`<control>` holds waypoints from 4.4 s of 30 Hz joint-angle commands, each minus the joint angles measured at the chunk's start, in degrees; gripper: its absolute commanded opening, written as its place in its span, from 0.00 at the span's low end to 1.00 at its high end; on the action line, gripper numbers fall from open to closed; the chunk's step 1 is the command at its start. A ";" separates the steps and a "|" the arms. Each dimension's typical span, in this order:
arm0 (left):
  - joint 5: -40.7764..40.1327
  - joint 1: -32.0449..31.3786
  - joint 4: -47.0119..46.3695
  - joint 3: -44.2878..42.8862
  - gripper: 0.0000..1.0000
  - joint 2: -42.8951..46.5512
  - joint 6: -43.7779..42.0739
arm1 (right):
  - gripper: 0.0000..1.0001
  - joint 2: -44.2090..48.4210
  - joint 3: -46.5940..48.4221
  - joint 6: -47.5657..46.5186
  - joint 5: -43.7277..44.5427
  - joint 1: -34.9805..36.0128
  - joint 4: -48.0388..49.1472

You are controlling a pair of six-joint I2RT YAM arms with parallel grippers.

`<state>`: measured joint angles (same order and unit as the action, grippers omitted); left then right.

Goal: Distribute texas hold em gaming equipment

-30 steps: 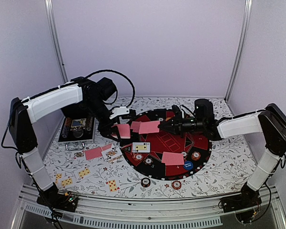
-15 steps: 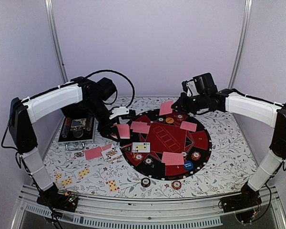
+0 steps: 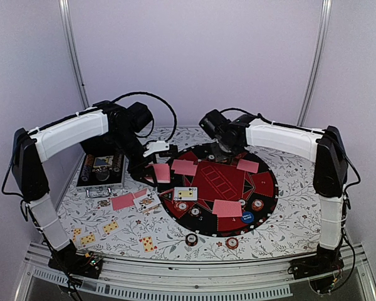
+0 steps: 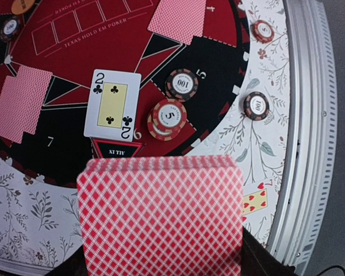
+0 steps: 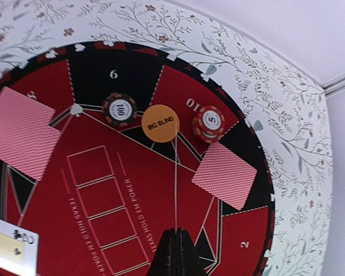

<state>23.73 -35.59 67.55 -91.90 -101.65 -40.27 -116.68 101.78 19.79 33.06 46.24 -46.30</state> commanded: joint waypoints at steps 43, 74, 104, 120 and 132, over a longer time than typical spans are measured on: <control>1.58 0.35 2.10 -2.50 0.26 0.38 -0.42 | 0.45 -16.37 5.69 -3.56 -7.58 4.35 1.63; -0.04 0.35 -1.24 -1.14 0.26 1.08 0.79 | 0.79 7.24 -30.18 38.96 -77.58 -1.64 67.10; 0.95 0.26 -1.46 -1.71 0.26 0.77 0.99 | 0.80 -15.64 -11.35 56.47 -84.11 5.26 83.87; 1.26 0.35 -1.43 -1.27 0.26 1.42 0.57 | 0.51 -11.61 -24.72 62.38 -82.11 1.66 95.28; 1.33 0.35 -1.19 -1.83 0.25 1.55 0.54 | 0.43 -9.06 -28.90 62.20 -82.19 0.67 96.21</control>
<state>23.51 -35.66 66.72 -92.82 -101.67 -39.38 -127.11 75.66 81.69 -49.65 48.05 51.90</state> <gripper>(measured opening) 0.637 0.459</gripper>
